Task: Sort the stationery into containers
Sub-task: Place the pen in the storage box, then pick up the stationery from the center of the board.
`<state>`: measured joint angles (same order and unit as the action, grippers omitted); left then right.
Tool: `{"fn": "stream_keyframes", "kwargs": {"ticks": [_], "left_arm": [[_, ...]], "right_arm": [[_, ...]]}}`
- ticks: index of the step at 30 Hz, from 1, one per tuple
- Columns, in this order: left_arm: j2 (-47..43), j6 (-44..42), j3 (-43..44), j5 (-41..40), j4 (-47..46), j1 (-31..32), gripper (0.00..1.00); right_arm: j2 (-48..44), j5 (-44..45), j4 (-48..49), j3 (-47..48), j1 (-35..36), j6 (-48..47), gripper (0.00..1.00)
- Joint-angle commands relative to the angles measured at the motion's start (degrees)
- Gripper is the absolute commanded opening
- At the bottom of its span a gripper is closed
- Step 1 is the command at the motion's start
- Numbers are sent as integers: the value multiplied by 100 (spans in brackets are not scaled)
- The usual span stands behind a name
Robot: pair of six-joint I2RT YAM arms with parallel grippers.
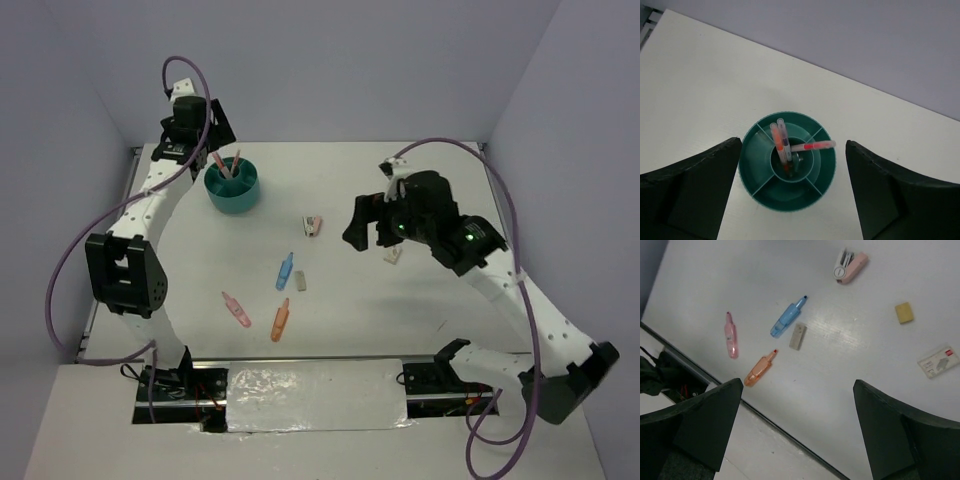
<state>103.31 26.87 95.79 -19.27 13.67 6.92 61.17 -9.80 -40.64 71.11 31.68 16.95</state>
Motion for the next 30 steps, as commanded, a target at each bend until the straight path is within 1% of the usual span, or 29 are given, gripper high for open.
{"fn": "stream_keyframes", "kwargs": {"ticks": [1, 2, 3, 4, 5, 6, 7, 8, 9, 10, 11, 12, 13, 14, 15, 16, 17, 18, 19, 20, 22, 24, 26, 30], "left_arm": [[-715, 99, 562, 151, 500, 29, 99], [-768, 151, 694, 125, 827, 38, 99], [-855, 282, 939, 116, 1178, 38, 99], [-908, 353, 1003, 125, 1538, 38, 99], [-1039, 371, 1021, 195, 2186, 46, 99], [-1119, 537, 951, 187, 2532, 47, 99], [-1233, 599, 785, 213, 2822, 47, 99], [-1573, 687, 557, 317, 3138, 47, 99], [-1786, 714, -54, 405, 3203, 47, 99], [-1997, 714, -417, 528, 3177, 47, 99], [-2451, 705, -725, 651, 3151, 55, 99], [-2673, 714, -1276, 783, 3168, 55, 99], [-2893, 714, -1534, 836, 3194, 64, 99], [-3321, 731, -1737, 906, 3264, 64, 99], [-3535, 714, -2130, 1046, 3256, 64, 99], [-3719, 688, -2326, 1135, 3256, 73, 99], [-4069, 670, -2632, 1197, 3256, 73, 99], [-4221, 627, -2766, 1380, 3256, 73, 100], [-4431, 565, -2872, 1460, 3256, 73, 99], [-4512, 512, -3029, 1513, 3343, 73, 99], [-4643, 390, -3110, 1671, 3423, 73, 99], [-4714, 336, -3119, 1733, 3536, 73, 99], [-4732, 161, -2996, 1707, 3651, 73, 99], [-4609, -15, -2645, 1645, 3844, 73, 99]], "right_arm": [[840, 881, 83, -89, 565, 440, 100], [1062, 1162, 22, 16, 950, 580, 100], [1308, 1426, -92, 104, 1110, 1138, 100], [1754, 1933, -302, 209, 1269, 1501, 100], [1924, 2251, -408, 384, 1636, 1844, 100], [2091, 2620, -514, 464, 1866, 2569, 100], [2371, 3146, -576, 552, 2085, 2811, 100], [2513, 3377, -629, 727, 2297, 3258, 100], [2680, 3545, -699, 824, 2560, 3436, 100], [3012, 3608, -804, 904, 2623, 3551, 100], [3163, 3434, -805, 1009, 2624, 3569, 100], [3373, 3345, -692, 1019, 2615, 3535, 100], [3436, 3310, -569, 923, 2615, 3500, 100], [3454, 3127, -280, 765, 2624, 3099, 99], [3420, 2977, 479, 590, 2598, 2834, 97], [3411, 2941, 705, 292, 2589, 2649, 95], [3428, 3019, 855, 202, 2571, 2394, 93], [3507, 2915, 1248, 114, 2458, 2192, 85], [3594, 2818, 1304, 61, 2379, 2033, 79], [3691, 2748, 1261, 104, 2308, 1997, 68], [3937, 2484, 1436, 192, 2176, 1647, 63], [4200, 2325, 1454, 332, 2167, 1505, 57], [4560, 2281, 1306, 674, 2167, 1469, 54], [5001, 2263, 1199, 790, 2176, 1636, 52]]}}
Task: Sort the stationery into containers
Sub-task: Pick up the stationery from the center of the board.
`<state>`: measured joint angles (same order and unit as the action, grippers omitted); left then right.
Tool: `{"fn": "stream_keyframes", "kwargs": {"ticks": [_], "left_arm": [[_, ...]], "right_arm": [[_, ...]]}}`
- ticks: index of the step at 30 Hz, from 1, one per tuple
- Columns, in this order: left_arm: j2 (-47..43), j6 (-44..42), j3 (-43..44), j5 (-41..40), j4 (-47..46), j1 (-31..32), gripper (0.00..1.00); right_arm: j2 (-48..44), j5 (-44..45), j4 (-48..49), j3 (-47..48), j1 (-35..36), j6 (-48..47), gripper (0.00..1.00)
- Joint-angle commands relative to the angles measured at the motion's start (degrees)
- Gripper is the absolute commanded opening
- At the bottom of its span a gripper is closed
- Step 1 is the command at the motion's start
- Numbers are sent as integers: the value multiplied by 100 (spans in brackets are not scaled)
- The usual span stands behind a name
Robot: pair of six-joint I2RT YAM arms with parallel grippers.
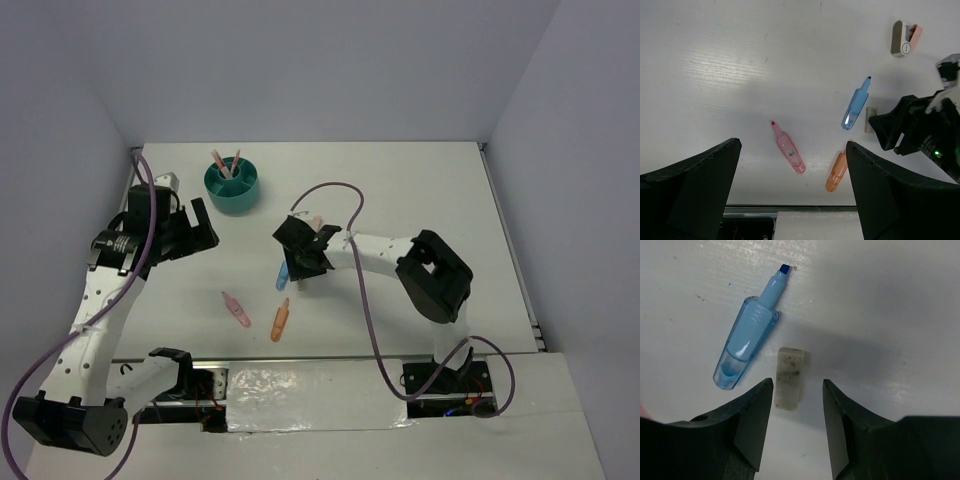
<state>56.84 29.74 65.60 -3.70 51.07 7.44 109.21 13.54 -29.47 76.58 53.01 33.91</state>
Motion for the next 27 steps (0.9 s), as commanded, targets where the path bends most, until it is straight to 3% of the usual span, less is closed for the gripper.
{"fn": "stream_keyframes", "kwargs": {"ticks": [1, 6, 7, 10, 14, 16, 19, 23, 25, 27], "left_arm": [[99, -354, 435, 89, 175, 20, 99], [178, -363, 550, 238, 202, 29, 99], [178, -355, 515, 282, 176, 29, 99], [213, -354, 506, 327, 132, 29, 99], [310, -390, 576, 318, 88, 29, 99], [363, -390, 603, 327, 26, 29, 99], [442, -355, 585, 721, -184, 29, 99], [556, -136, 410, 2213, -981, 29, 99], [574, 101, 217, 3486, -1536, 21, 99], [600, 698, -99, 4861, -2782, 38, 99]], "right_arm": [[232, -106, 117, 209, 34, 1, 52], [566, -98, 109, 243, 42, 37, 48], [627, -62, 48, 270, 42, 37, 41], [663, -114, -15, 183, 42, 72, 35], [330, -194, 161, -195, 42, 168, 27], [172, -255, 188, -283, 42, 168, 14], [-285, -177, 266, -458, 60, 169, 8], [-1373, -691, 1047, -959, 51, -383, 6], [-2138, -1149, 1774, -1406, -10, -604, 5], [-2874, -2255, 2529, -1706, -246, -842, 3]]}}
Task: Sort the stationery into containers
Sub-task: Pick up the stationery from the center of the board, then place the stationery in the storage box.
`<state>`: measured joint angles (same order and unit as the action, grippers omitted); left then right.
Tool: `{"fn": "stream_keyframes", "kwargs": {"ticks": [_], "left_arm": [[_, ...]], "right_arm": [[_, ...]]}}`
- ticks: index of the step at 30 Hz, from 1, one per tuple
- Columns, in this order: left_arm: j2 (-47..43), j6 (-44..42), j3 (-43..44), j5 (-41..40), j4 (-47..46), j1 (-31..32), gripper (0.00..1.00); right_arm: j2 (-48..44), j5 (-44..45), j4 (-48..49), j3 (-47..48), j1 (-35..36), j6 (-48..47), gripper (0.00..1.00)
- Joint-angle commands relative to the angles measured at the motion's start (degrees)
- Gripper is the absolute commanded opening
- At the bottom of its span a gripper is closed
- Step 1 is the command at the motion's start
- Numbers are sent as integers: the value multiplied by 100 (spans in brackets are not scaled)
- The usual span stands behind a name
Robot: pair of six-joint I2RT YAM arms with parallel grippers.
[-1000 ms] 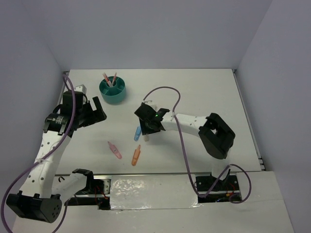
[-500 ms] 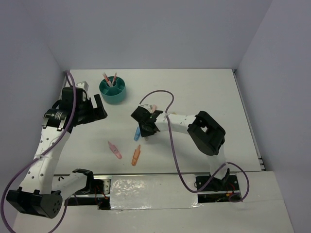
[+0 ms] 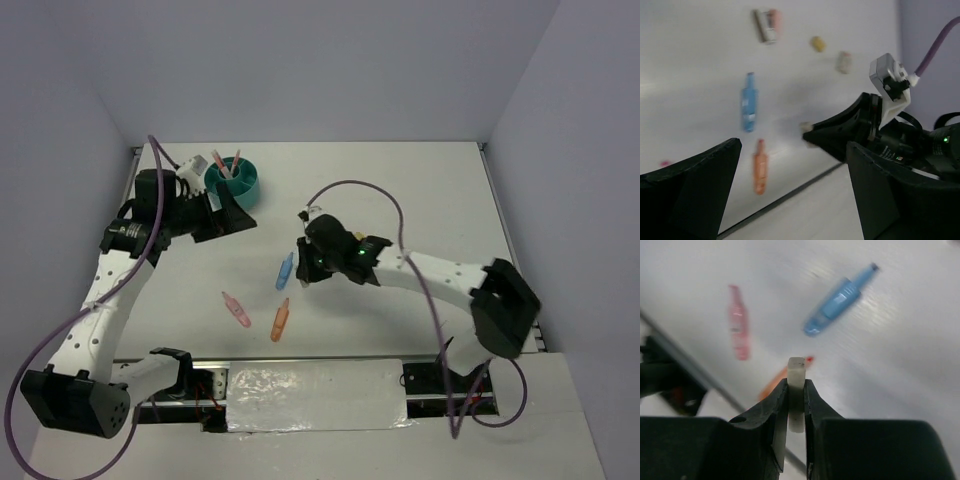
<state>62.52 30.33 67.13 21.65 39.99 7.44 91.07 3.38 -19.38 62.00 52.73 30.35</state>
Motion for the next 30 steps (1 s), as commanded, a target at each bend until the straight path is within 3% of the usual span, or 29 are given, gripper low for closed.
{"fn": "stream_keyframes", "kwargs": {"ticks": [1, 3, 5, 6, 9, 13, 15, 21, 30], "left_arm": [[23, 946, -367, 2735, -2200, 47, 99], [-3, 1886, -666, 3613, -3830, 73, 98], [40, 2580, -711, 3960, -4716, 222, 97], [76, 2723, -676, 4074, -5233, 310, 97], [199, 3040, -474, 4269, -5633, 705, 94], [234, 2673, -166, 4032, -5292, 1074, 89], [286, 2244, 1, 3918, -4672, 1128, 76], [269, 2003, -130, 3952, -4420, 1163, 59], [445, 1310, 151, 3628, -3411, 1602, 63]], "right_arm": [[-1273, -1739, 1838, -563, -350, -495, 3], [-1800, -3364, 2523, -881, -683, -215, 3], [-1987, -4706, 3709, -1251, -1167, 493, 3], [-2057, -5002, 4252, -1286, -1238, 690, 2], [-2110, -5452, 4005, -806, -1257, 666, 1], [-2181, -5418, 3722, -531, -1352, 385, 0], [-2242, -5505, 3800, -487, -1432, 436, 0], [-2339, -5629, 3704, -399, -1502, 358, 0], [-2401, -5629, 3397, -153, -1687, 103, 0]]}}
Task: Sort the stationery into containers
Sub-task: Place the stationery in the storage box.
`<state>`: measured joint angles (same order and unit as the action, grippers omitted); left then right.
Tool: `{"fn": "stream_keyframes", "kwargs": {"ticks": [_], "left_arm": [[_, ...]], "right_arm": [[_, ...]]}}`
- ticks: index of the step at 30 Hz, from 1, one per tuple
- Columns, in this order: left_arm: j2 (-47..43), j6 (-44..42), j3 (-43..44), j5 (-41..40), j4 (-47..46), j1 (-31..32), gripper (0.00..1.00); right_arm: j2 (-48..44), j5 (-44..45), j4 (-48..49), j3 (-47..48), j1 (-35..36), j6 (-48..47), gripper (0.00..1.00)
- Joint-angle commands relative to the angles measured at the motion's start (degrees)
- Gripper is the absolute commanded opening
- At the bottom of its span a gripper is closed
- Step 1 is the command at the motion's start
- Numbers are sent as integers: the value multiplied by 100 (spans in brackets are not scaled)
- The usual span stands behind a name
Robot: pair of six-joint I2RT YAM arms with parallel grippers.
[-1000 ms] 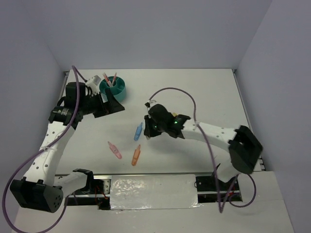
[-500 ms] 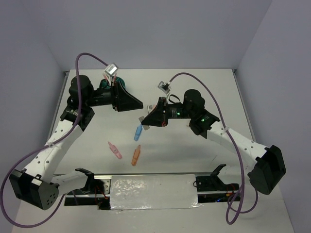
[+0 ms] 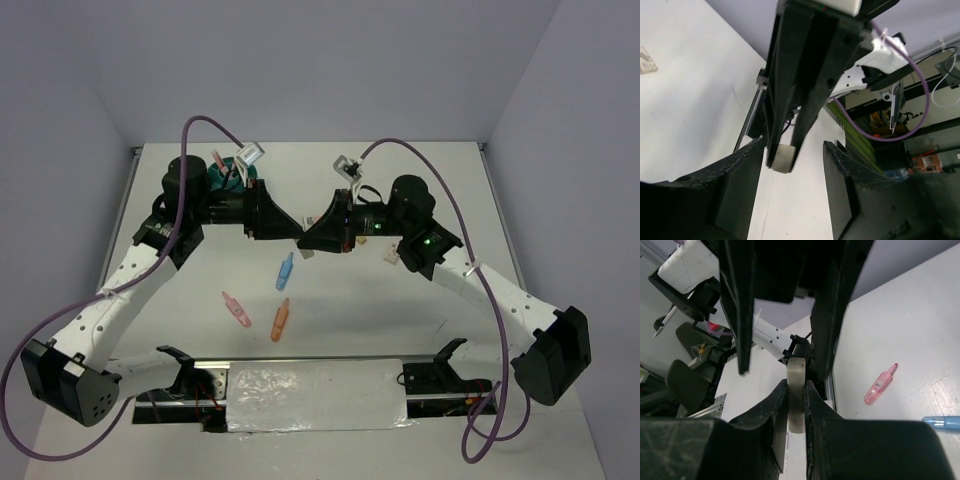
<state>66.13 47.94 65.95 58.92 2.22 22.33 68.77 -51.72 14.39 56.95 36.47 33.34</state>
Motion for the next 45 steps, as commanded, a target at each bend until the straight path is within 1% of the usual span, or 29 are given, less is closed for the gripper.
{"fn": "stream_keyframes", "kwargs": {"ticks": [1, 4, 7, 8, 10, 12, 13, 14, 16, 19, 22, 25, 26, 28, 34, 38, 44, 45], "left_arm": [[111, -479, 278, -143, 445, 157, 63], [128, -444, 269, -170, 394, 210, 61], [155, -470, 330, -170, 437, 228, 49], [163, -470, 348, -187, 437, 228, 43], [181, -461, 374, -196, 411, 228, 40], [207, -461, 409, -223, 455, 228, 41], [225, -548, 462, -223, 516, 228, 42], [242, -593, 514, -301, 656, 228, 48], [295, -750, 663, -363, 797, 219, 51], [331, -787, 814, -442, 868, 202, 53], [331, -664, 875, -416, 667, 167, 54], [392, -480, 858, -250, 404, 167, 51], [401, -427, 823, -205, 315, 167, 48], [401, -286, 709, -126, 122, 167, 48], [401, -294, 507, -3, 86, 167, 50], [401, -277, 489, 50, 42, 176, 46], [445, -356, 577, 85, 112, 228, 45], [462, -356, 568, 111, 95, 246, 43]], "right_arm": [[-163, -136, 11, 404, -70, -205, 0], [-136, -154, -33, 457, -131, -240, 0], [-127, -162, -51, 458, -166, -249, 0], [-110, -171, -77, 458, -175, -275, 0], [-92, -197, -173, 475, -175, -328, 0], [-92, -215, -270, 475, -184, -372, 0], [-101, -215, -323, 484, -193, -442, 0], [-118, -224, -358, 484, -210, -460, 0], [-136, -268, -402, 458, -236, -478, 0], [-171, -338, -490, 431, -272, -530, 0], [-224, -382, -482, 352, -298, -504, 0], [-312, -374, -411, 282, -333, -460, 0], [-338, -373, -411, 282, -342, -452, 0], [-347, -400, -411, 291, -368, -434, 0], [-373, -426, -385, 326, -456, -416, 0], [-312, -418, -428, 361, -474, -434, 0], [-207, -435, -341, 448, -483, -364, 0], [-198, -435, -341, 457, -483, -355, 0]]}}
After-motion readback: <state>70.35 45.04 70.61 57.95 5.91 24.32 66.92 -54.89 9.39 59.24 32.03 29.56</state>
